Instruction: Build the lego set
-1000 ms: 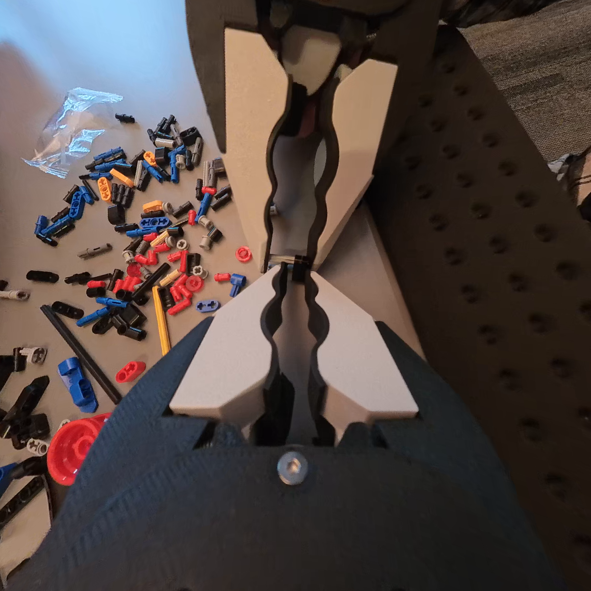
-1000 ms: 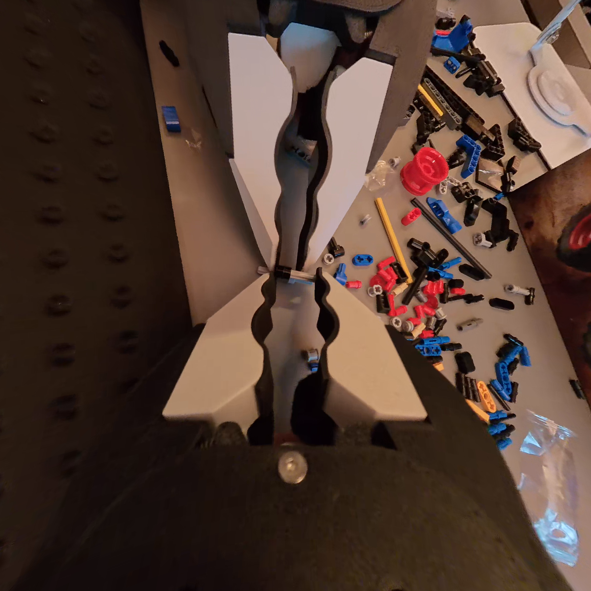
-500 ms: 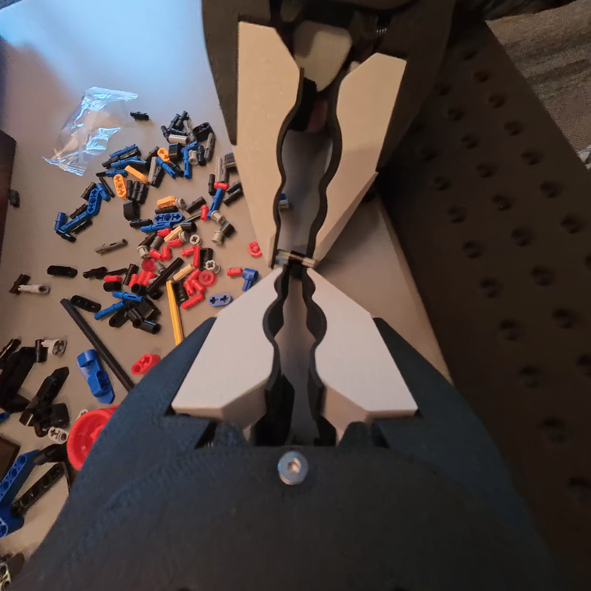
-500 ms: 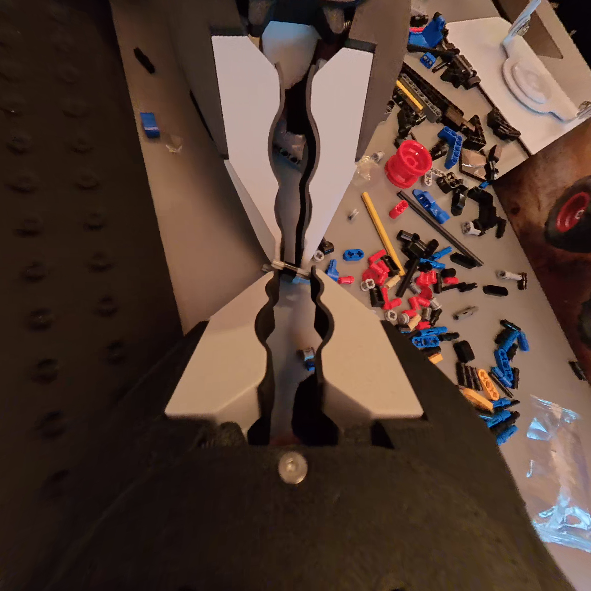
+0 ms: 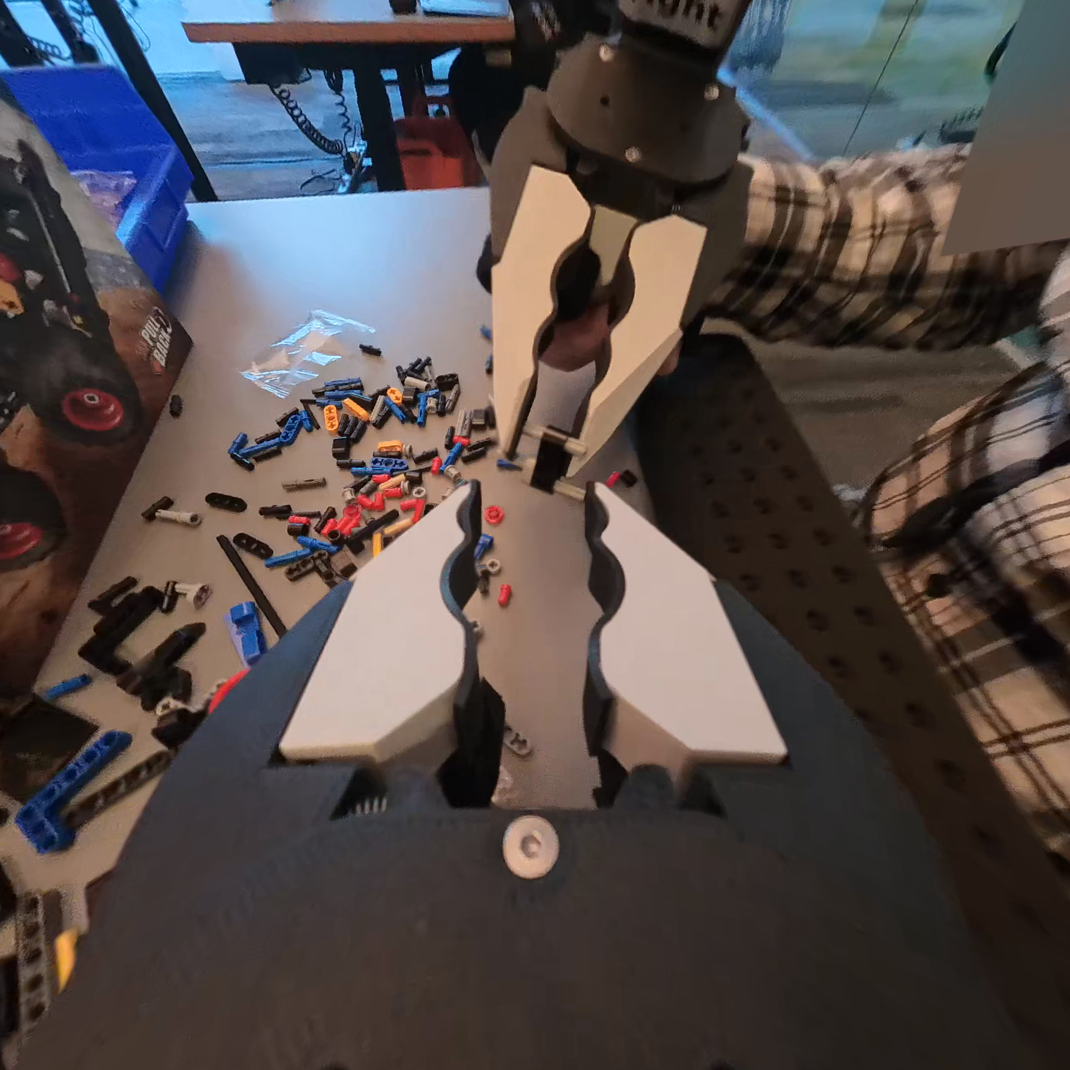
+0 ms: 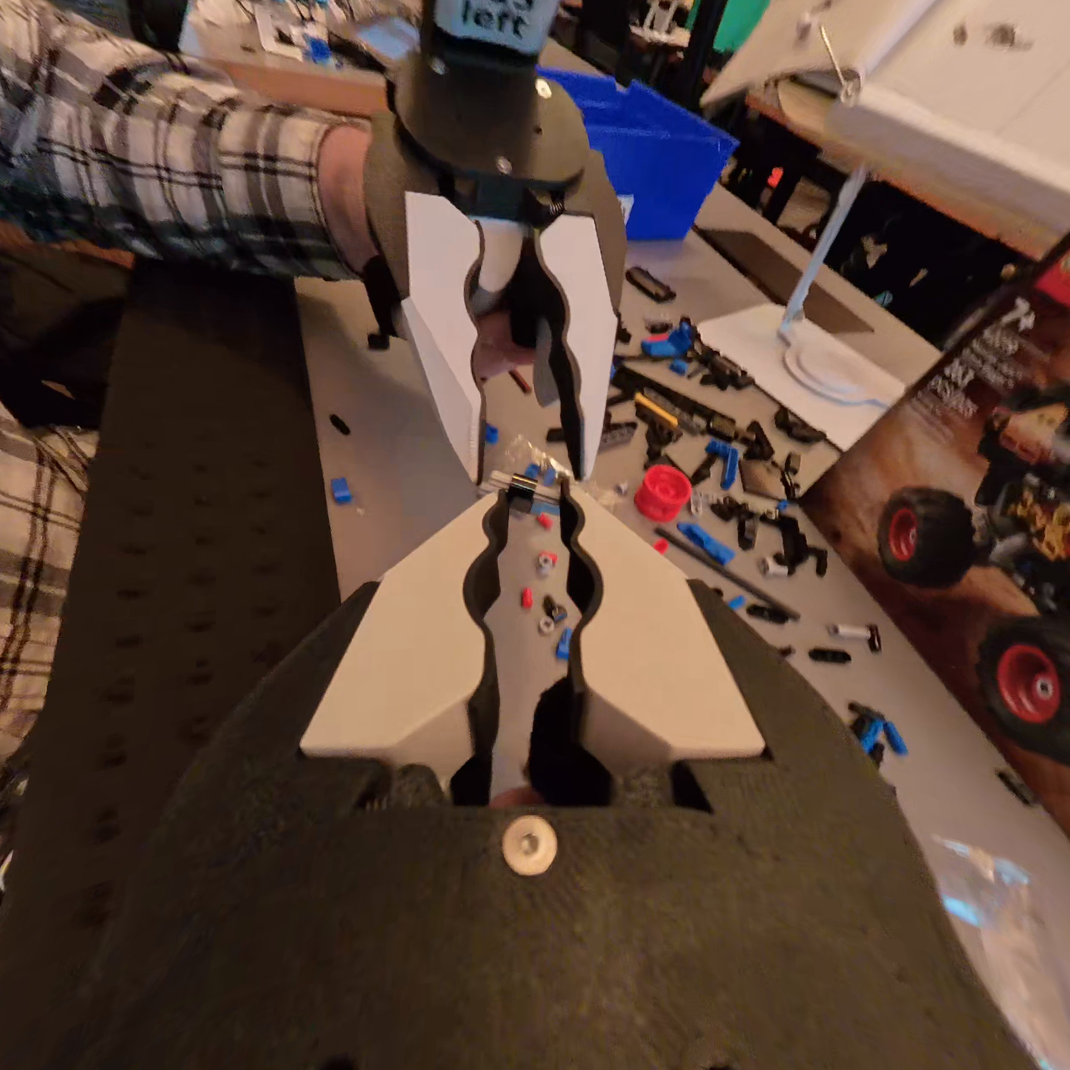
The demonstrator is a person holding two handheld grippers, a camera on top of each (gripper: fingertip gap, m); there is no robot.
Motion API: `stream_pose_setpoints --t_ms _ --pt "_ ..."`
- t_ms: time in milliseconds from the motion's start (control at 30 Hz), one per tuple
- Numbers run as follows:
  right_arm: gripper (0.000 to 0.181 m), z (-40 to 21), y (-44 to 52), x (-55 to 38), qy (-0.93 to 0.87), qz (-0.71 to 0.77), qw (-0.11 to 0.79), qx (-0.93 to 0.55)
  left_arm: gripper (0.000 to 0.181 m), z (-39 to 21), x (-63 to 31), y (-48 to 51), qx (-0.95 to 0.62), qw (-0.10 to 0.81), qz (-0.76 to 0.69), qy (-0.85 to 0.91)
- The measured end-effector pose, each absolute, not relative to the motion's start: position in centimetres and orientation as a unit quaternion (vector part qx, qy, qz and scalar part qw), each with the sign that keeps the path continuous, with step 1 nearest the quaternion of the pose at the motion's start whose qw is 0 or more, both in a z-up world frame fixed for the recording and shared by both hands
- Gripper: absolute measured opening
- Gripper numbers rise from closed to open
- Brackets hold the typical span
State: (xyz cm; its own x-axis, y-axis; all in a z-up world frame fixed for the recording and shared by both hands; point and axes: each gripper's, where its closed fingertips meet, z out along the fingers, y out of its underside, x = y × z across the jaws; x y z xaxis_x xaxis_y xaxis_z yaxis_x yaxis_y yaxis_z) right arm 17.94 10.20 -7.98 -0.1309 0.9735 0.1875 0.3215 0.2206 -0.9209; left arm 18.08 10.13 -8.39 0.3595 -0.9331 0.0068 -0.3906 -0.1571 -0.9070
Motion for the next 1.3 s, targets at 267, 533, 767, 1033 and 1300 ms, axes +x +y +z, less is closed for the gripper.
stream_pose_setpoints --t_ms 267,533,767,1033,1300 --pt "0.017 -3.2 6.8 14.6 -0.688 0.422 0.443 -0.39 0.043 -4.6 15.7 7.3 -0.669 0.437 -0.46 0.386" --pt "0.016 -1.5 5.8 11.0 -0.697 0.48 0.423 -0.324 0.023 -2.6 13.7 6.0 -0.631 0.471 -0.517 0.336" --pt "0.024 -1.2 7.8 7.9 -0.677 0.457 0.462 -0.345 0.022 -2.4 10.3 7.7 -0.652 0.52 -0.47 0.287" --pt "0.037 -1.8 11.3 7.7 -0.632 0.449 0.479 -0.411 0.021 -1.4 6.9 10.8 -0.658 0.608 -0.387 0.217" --pt "0.029 -0.6 10.7 6.2 -0.599 0.481 0.461 -0.444 0.021 -1.6 6.4 12.3 -0.67 0.66 -0.238 0.242"
